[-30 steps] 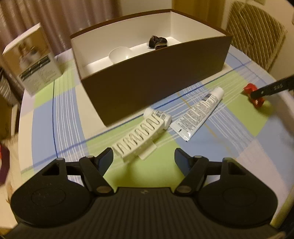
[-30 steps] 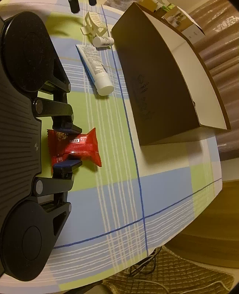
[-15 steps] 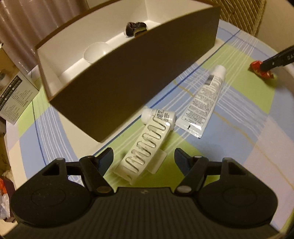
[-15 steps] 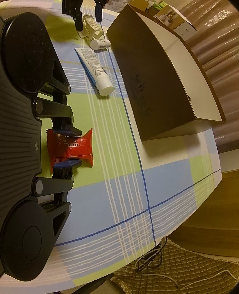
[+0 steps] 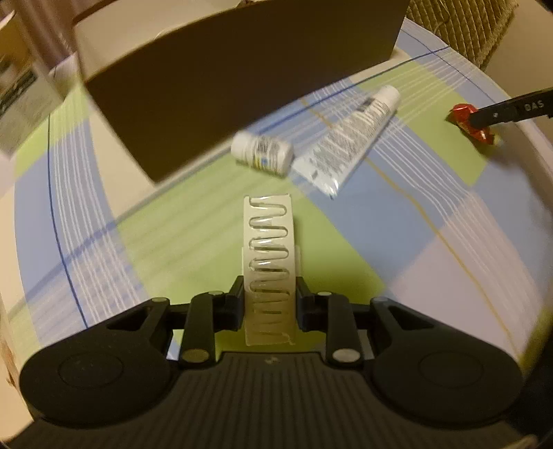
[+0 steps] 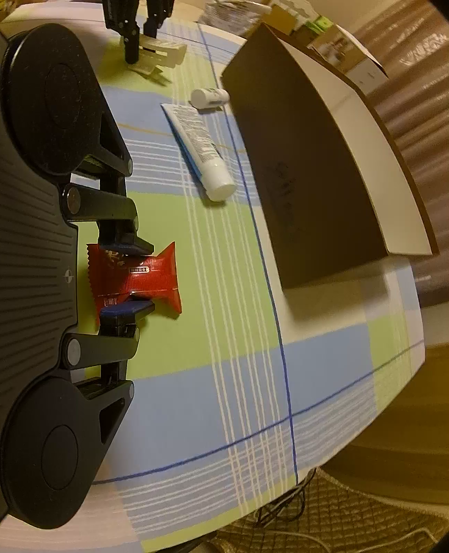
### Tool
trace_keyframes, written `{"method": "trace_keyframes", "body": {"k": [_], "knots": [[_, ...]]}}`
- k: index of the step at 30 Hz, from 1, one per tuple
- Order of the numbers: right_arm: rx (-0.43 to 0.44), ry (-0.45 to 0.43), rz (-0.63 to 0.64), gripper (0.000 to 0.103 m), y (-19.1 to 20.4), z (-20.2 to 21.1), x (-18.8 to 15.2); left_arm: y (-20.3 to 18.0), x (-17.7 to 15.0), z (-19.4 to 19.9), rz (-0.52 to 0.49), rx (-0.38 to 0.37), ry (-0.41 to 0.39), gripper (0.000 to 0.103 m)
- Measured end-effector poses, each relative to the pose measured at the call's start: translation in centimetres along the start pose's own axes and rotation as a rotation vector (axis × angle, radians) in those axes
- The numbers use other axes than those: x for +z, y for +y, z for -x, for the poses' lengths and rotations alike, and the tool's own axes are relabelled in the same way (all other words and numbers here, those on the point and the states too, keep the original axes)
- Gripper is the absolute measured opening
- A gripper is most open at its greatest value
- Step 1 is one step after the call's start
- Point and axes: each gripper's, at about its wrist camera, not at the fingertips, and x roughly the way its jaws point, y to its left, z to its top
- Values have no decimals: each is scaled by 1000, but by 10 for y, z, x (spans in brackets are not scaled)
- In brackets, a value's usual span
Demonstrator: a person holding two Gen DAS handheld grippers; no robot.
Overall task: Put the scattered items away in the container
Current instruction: 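Grasp the white toothbrush holder with the left tool while the right tool holds the red packet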
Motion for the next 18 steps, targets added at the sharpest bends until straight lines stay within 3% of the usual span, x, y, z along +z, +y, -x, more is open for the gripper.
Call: {"method": "trace_keyframes", "body": {"k": [2,3,10,11,14,18], "knots": [[-9,7,24,34,4,-2,0,-1,-2,3,15,7,-9,45],[-16,9,36,34,6,-4,0,-2,-1,4,16,17,-19,47],[-73,37,109,34,18,-20,3,-4,19,-6,80,47,-44,47],[-77,32,118,34,19,-21,3,-4,20,-7,82,49,-44,45],[-75,25,144,33,20,-20,-1,-5,16,-9,91,51,-30,23],[-51,42,158,31,22,-17,-7,-4,8,-1,119,57,-42,23]]}}
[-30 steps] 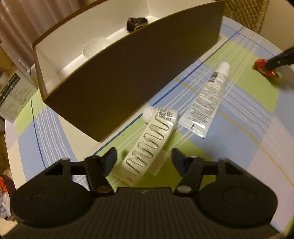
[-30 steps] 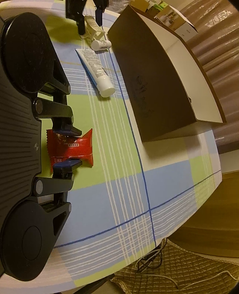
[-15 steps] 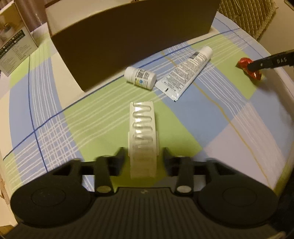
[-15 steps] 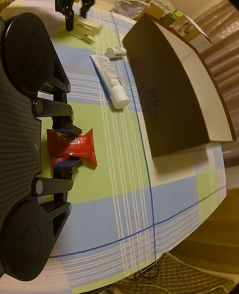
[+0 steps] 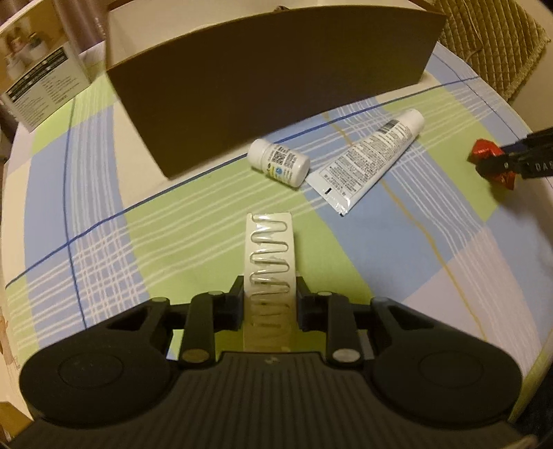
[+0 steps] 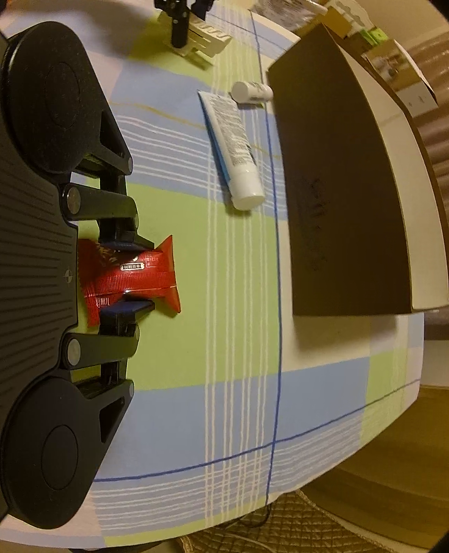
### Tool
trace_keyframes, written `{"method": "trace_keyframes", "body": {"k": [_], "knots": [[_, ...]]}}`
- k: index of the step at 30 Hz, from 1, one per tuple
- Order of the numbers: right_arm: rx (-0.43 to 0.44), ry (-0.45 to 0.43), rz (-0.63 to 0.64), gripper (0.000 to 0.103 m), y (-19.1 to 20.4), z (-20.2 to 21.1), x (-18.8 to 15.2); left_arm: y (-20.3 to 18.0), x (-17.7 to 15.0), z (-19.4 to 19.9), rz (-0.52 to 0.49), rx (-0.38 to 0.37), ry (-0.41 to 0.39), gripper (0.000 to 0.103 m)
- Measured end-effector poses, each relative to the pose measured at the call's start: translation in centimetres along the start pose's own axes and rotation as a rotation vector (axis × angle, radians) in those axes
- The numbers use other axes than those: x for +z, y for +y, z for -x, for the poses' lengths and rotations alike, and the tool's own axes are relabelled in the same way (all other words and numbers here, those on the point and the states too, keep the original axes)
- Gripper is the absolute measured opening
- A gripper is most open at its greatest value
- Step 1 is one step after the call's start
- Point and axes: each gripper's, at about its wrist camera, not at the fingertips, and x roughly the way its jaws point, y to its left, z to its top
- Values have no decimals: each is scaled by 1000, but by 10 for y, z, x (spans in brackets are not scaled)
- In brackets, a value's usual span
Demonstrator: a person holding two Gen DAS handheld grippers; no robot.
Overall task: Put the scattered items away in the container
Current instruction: 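Grasp the white toothbrush holder with the left tool while the right tool holds the red packet, then lift and carry the red packet and white holder over the box with both tools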
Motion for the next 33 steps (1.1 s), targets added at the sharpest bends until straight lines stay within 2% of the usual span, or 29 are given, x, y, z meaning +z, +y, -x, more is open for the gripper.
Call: {"method": "trace_keyframes", "body": {"k": [10,18,22,26,33], "knots": [[161,38,-84,29,9,6,3,-3,8,41,20,6,-87,23],[338,-32,-114,29,21,32,39,-6,43,77,-6,-1,-210,23],[391,-95,-100,29,24,51,64,-4,65,91,-38,9,-261,23],[379,-151,-76,29,26,65,90,1,89,96,-59,26,-294,23],[270,-219,-47,29,28,70,143,17,134,89,-69,53,-322,23]]}}
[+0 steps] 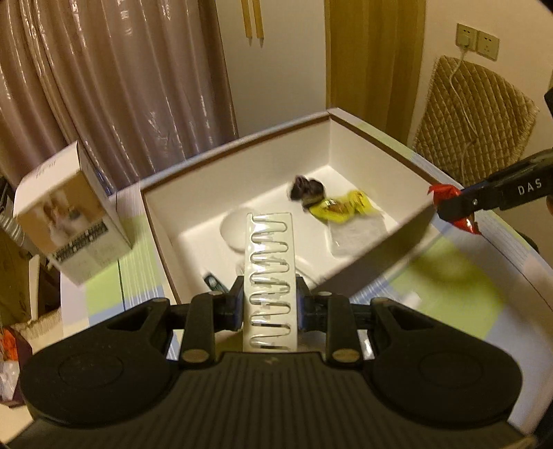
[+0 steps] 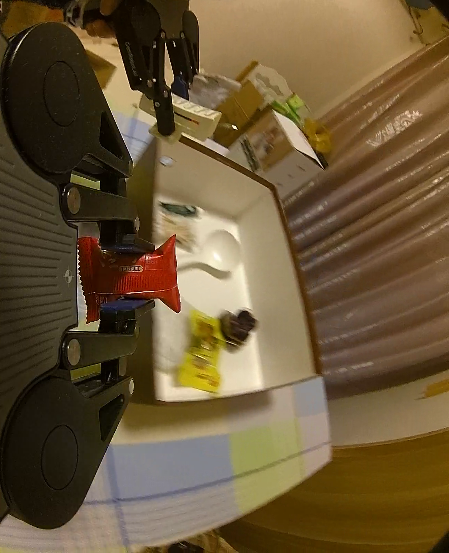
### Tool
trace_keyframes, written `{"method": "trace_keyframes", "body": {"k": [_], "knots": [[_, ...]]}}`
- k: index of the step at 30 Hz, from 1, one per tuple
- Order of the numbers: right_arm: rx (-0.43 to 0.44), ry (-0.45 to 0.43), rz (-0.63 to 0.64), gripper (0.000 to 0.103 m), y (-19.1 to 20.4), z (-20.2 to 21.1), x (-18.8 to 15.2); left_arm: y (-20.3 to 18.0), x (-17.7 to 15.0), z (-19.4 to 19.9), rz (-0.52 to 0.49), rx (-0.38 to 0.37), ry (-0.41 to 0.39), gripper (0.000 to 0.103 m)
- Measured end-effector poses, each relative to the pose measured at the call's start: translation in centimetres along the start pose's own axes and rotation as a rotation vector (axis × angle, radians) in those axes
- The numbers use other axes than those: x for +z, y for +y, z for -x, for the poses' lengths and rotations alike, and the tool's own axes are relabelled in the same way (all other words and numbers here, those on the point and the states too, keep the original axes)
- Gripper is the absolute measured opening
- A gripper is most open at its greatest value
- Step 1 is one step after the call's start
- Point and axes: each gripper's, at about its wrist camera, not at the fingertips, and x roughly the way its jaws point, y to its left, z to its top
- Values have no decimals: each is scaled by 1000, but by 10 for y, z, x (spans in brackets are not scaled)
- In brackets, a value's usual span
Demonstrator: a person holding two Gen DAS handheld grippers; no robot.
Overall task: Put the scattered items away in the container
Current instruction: 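Lift and carry the red packet and white holder over the box with both tools, then open the right tool to drop the red packet while the left tool releases the holder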
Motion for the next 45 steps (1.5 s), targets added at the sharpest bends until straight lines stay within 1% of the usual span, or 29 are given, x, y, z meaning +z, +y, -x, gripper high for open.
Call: {"method": "trace_keyframes", "body": {"k": [3,6,11,17,21,25,33,38,41,43,45], "knots": [[-13,-15,11,29,0,-13,20,12,20,-16,6,17,2,23],[2,-15,8,29,-4,-25,36,25,39,-36,14,37,16,23],[-2,25,22,29,-2,-66,59,44,61,-80,2,82,74,23],[-42,87,50,29,-7,-117,72,58,71,-142,-25,115,187,23],[-53,111,46,29,-16,-139,79,63,72,-168,-31,122,233,23],[-40,121,53,29,-20,-157,89,64,74,-178,-29,105,243,23],[-37,146,94,29,-16,-177,94,66,76,-193,-39,112,265,24],[-40,156,96,29,-18,-182,92,69,77,-192,-25,118,247,27],[-44,159,86,29,-22,-184,91,69,77,-189,-35,131,238,29],[-42,161,84,29,-22,-185,90,72,77,-185,-25,131,232,29],[-43,160,86,29,-21,-186,89,75,77,-183,-10,126,224,31]]}}
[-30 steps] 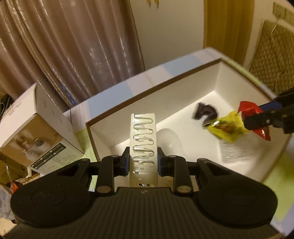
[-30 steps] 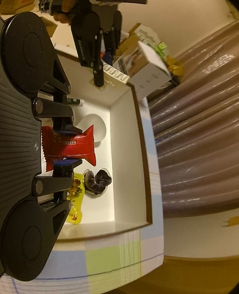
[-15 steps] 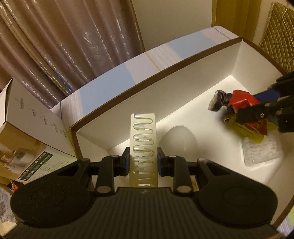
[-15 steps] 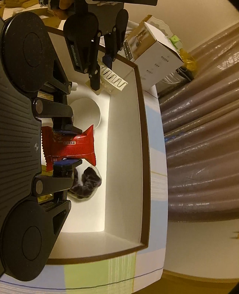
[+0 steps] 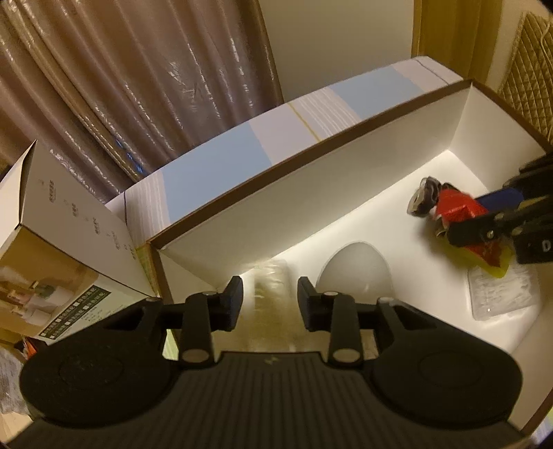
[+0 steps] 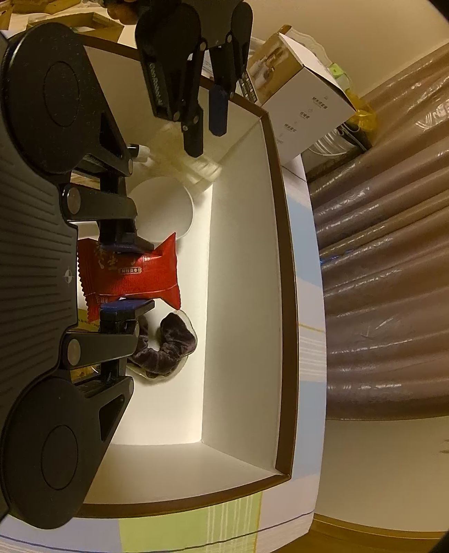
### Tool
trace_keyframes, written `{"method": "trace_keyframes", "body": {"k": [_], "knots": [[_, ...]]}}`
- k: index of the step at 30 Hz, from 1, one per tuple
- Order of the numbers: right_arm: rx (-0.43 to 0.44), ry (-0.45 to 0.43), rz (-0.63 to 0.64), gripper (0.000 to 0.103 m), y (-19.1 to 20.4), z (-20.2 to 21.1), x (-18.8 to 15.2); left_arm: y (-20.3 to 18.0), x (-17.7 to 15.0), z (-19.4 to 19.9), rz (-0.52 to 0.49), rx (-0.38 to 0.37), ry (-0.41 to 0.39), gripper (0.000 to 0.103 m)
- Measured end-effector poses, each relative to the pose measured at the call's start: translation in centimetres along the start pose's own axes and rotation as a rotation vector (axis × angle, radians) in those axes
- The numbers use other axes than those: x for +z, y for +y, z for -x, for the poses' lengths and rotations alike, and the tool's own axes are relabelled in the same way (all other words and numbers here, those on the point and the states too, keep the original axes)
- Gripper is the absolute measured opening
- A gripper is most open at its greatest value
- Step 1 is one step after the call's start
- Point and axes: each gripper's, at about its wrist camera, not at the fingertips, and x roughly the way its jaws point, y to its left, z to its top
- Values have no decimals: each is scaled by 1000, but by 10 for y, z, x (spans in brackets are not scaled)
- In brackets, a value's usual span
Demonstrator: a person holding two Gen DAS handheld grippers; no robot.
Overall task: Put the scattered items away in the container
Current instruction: 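Open the right tool to drop the red packet while the left tool releases the holder, then move both open tools out of the box toward the pill bottle and tube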
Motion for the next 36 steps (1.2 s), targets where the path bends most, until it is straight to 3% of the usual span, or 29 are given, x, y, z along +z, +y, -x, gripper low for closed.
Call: {"method": "trace_keyframes", "body": {"k": [6,7,8,9,10,15,23,27,36], "knots": [[-17,9,27,30,7,-4,0,2,-1,8,3,2,-16,37],[-27,11,36,38,8,-5,0,2,-2,9,7,1,-18,38],[-42,4,51,53,11,-5,-1,3,-2,10,12,1,-20,38],[-68,-21,73,87,13,-3,-3,4,-2,11,18,1,-24,38],[-81,-56,102,95,16,1,-5,5,-3,13,24,-1,-28,38],[-63,-60,161,95,23,8,-9,6,-5,23,40,-5,-45,40],[-141,-30,201,95,31,27,-19,2,-16,41,77,-21,-60,52],[-185,-14,186,95,29,38,-28,-4,-22,50,97,-25,-58,61],[-192,-41,127,95,26,73,-45,-17,-33,76,119,-17,-78,77]]}}
